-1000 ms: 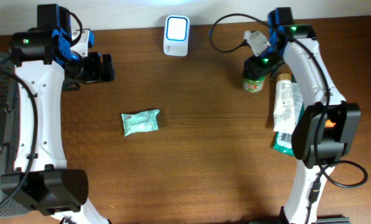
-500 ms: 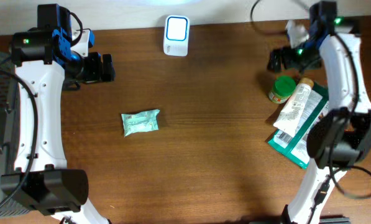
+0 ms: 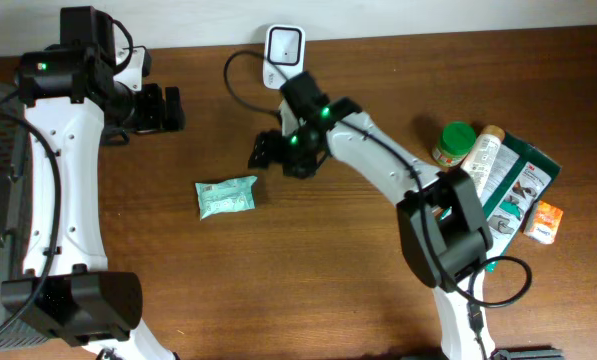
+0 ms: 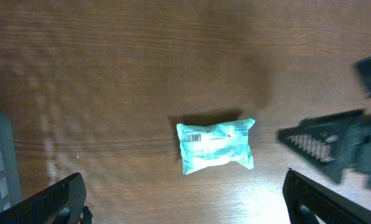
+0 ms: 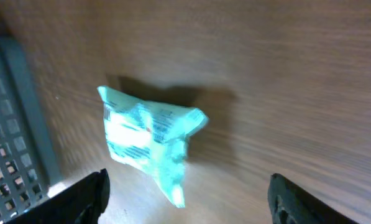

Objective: Scan the item barcode
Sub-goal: 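Grasp the mint-green packet at center with the right gripper, then hold the mint-green packet up to the barcode scanner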

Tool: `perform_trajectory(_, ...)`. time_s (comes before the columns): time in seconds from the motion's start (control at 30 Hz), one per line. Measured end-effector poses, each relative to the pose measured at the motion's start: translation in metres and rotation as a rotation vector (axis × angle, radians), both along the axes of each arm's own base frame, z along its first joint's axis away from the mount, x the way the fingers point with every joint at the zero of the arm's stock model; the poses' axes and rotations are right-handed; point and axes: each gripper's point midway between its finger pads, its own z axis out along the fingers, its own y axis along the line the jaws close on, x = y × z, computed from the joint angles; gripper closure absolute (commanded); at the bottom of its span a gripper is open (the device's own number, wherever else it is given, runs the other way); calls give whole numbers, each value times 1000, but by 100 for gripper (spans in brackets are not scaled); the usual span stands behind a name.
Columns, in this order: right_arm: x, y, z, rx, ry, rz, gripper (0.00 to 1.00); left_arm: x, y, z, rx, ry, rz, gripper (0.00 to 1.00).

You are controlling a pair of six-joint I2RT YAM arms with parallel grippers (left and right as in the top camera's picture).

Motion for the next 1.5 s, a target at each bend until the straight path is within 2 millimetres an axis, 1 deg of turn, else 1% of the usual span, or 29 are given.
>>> perform_trajectory(0.07,-10,20,-11,26,11,-19,32,0,0,0,0,1,0,1)
perform_trajectory(0.17,-17,33,-16,40,44,-34,40,0,0,0,0,1,0,1)
perform_trajectory(0.23,-22,38,-29,32,73,-36,47,0,0,0,0,1,0,1)
perform_trajectory(0.27,-27,42,-44,23,100,-30,51,0,0,0,0,1,0,1)
perform_trajectory(0.33,-26,55,-53,75,100,-12,60,0,0,0,0,2,0,1)
perform_trajectory(0.37,-26,59,-54,90,105,-5,69,0,0,0,0,1,0,1)
perform_trajectory(0.43,-30,62,-58,107,124,12,96,0,0,0,0,1,0,1)
perform_trajectory(0.57,-29,61,-53,147,88,88,96,0,0,0,0,1,0,1)
perform_trajectory(0.6,-26,54,-51,168,79,114,96,0,0,0,0,1,0,1)
perform_trajectory(0.63,-14,37,-47,195,56,129,96,0,0,0,0,1,0,1)
perform_trajectory(0.67,-4,8,-39,189,63,112,96,0,0,0,0,2,0,1)
perform_trajectory(0.7,12,-24,-15,200,17,84,96,0,0,0,0,1,0,1)
perform_trajectory(0.77,26,-77,49,220,-76,34,96,0,0,0,0,1,0,1)
perform_trajectory(0.83,25,-112,93,245,-128,-6,96,0,0,0,0,2,0,1)
perform_trajectory(0.87,25,-137,120,257,-170,-44,96,0,0,0,0,1,0,1)
perform_trajectory(0.93,19,-155,140,257,-191,-77,96,0,0,0,0,1,0,1)
perform_trajectory(1.0,4,-164,163,235,-209,-97,96,0,0,0,0,1,0,1)
perform_trajectory(1.03,-5,-167,181,223,-247,-102,96,0,0,0,0,1,0,1)
perform_trajectory(1.13,-18,-170,212,223,-319,-116,96,0,0,0,0,2,0,1)
perform_trajectory(1.17,-19,-171,214,202,-329,-123,96,0,0,0,0,1,0,1)
perform_trajectory(1.2,-19,-170,210,169,-334,-124,96,0,0,0,0,1,0,1)
perform_trajectory(1.27,-24,-150,199,23,-363,-87,96,0,0,0,0,1,0,1)
perform_trajectory(1.3,-20,-143,208,-22,-406,-80,96,0,0,0,0,2,0,1)
perform_trajectory(1.33,-9,-140,234,-63,-493,-93,96,0,0,0,0,1,0,1)
perform_trajectory(1.37,-3,-145,247,-106,-520,-106,96,0,0,0,0,2,0,1)
perform_trajectory(1.4,19,-148,268,-149,-612,-131,96,0,0,0,0,2,0,1)
perform_trajectory(1.43,42,-154,279,-221,-695,-165,96,0,0,0,0,2,0,1)
perform_trajectory(1.47,70,-156,286,-314,-808,-191,96,-1,0,0,0,2,0,1)
perform_trajectory(1.5,100,-150,293,-412,-945,-207,96,-1,0,0,0,2,0,1)
